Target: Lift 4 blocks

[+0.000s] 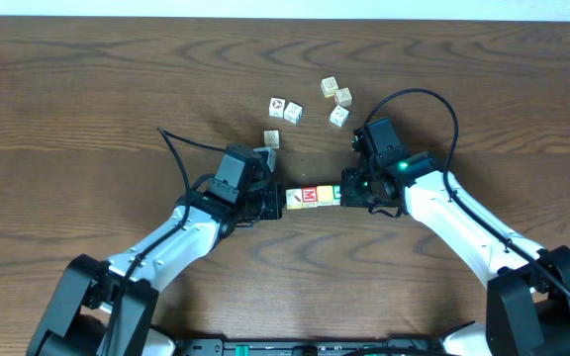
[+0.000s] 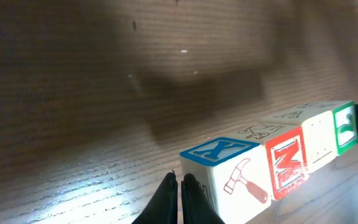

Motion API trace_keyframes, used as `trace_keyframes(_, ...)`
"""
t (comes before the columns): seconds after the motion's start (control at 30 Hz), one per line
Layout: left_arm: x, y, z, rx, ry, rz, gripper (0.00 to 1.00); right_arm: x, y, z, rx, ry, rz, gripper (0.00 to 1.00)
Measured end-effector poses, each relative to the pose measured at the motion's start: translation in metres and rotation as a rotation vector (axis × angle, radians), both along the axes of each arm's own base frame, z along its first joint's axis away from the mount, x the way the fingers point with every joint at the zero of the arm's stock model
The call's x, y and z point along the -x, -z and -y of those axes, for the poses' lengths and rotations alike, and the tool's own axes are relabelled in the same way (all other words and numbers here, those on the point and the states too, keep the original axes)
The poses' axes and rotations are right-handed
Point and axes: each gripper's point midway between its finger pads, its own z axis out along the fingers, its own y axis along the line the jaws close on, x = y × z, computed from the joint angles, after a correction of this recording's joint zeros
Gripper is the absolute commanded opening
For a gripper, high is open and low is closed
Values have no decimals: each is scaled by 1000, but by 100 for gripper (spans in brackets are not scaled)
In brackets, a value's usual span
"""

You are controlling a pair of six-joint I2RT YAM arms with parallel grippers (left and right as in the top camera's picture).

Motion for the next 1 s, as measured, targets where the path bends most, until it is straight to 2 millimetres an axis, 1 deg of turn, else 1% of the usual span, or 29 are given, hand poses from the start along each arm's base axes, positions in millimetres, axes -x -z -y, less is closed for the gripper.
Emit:
trace_keyframes(0.13, 1, 5, -1, -9, 0, -15, 7, 1, 0, -2, 6, -6, 3, 1)
trace_keyframes(0.37, 2, 7, -1, -10, 0, -18, 7, 1, 2, -1, 8, -6, -2, 1)
trace_keyframes(0.43, 2, 7, -1, -10, 0, -18, 7, 2, 7, -1, 14, -6, -13, 1)
trace_keyframes(0.63, 1, 7, -1, -12, -2, -16, 7, 5, 30, 0, 41, -7, -72, 1)
trace_keyframes(1.0, 2, 7, 0, -19, 2, -12, 7, 4, 31, 1, 45, -9, -70, 1)
